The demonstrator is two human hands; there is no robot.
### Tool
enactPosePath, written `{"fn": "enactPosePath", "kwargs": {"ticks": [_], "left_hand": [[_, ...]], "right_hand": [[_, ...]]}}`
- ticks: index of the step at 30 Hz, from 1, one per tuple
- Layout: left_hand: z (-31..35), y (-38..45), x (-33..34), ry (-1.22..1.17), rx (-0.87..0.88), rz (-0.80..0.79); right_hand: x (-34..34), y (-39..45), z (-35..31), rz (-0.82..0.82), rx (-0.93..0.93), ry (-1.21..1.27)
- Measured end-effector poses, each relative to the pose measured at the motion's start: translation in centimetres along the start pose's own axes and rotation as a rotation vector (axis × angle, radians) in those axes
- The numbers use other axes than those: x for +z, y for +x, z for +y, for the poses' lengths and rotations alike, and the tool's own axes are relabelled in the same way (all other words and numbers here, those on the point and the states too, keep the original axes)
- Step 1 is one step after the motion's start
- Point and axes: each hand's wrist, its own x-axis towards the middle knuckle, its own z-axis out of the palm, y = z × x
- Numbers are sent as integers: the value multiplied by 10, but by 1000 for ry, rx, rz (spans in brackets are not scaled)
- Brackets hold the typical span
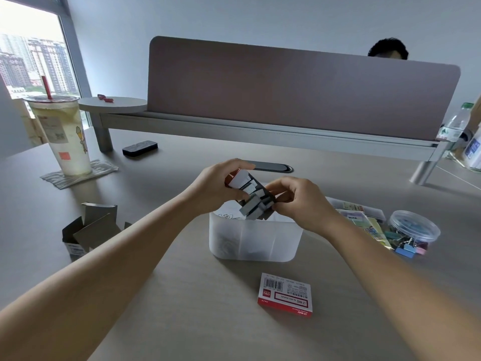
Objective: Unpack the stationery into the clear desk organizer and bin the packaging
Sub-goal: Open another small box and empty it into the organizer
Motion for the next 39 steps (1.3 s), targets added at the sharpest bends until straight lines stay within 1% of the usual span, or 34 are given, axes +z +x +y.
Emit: {"fn": "enactPosePath", "kwargs": {"ticks": [8, 16, 19, 25, 30, 34, 39], "left_hand": [[2, 3, 7, 49, 0, 26], [2, 5, 5, 32, 6, -9], [1, 5, 3, 64, 31, -31], [-1, 7, 9, 108, 59, 14], [-3, 12, 10, 139, 65, 22], [0, 11, 7, 87, 65, 37], [1, 5, 0, 89, 85, -8]], "right_hand": [[-1, -2, 0, -21, -13, -38], [-3, -3, 1, 5, -29, -15], [-3, -1, 3, 24, -32, -18], [-2, 0, 5, 24, -31, -17], [-1, 0, 6, 25, -39, -23], [0, 1, 6, 58, -48, 9], [1, 2, 5, 135, -79, 10]]}}
